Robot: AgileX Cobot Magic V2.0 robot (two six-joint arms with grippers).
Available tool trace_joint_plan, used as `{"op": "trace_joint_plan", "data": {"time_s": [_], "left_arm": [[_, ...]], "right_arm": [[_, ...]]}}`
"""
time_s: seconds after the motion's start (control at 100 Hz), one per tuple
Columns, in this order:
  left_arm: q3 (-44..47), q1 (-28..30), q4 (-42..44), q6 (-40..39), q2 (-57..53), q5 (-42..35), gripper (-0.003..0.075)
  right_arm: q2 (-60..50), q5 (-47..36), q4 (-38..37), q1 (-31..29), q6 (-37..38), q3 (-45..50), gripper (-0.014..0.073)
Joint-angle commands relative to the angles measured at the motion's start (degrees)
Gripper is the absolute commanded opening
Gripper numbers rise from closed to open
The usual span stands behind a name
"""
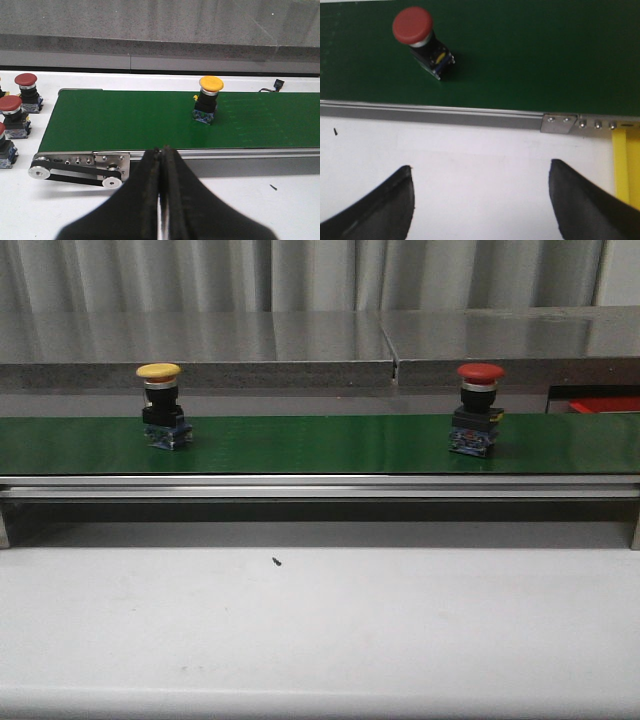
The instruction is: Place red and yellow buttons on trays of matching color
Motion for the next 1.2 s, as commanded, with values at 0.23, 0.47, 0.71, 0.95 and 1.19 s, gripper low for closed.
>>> {"op": "trace_joint_plan", "data": {"time_s": [0.23, 0.47, 0.71, 0.95, 1.19], "left_arm": [[-1.5, -0.4, -0.9, -0.1, 0.2, -4.7, -0.0019], [-1.5, -0.4, -0.9, -0.1, 0.2, -4.7, -0.0019], [-1.5, -0.4, -0.9, -0.1, 0.2, -4.7, -0.0019], [-1.5, -0.4, -0.9, -0.1, 0.2, -4.7, -0.0019], [-1.5, -0.4, -0.9, -0.1, 0.2, -4.7, -0.0019]], "right_arm": [[9.5, -1.7, 0.6, 0.0, -5.8, -9.4, 0.0588], [19.8, -0.2, 0.6, 0.0, -7.6, -17.1, 0.0588], [27.8, -0.5, 0.3, 0.0, -9.1, -23.8, 0.0587], [35.8, -0.8, -1.4, -0.1, -9.5, -28.8, 0.0571], [37.2, 4.0, -1.5, -1.3, -7.4, -32.1, 0.0139]]}}
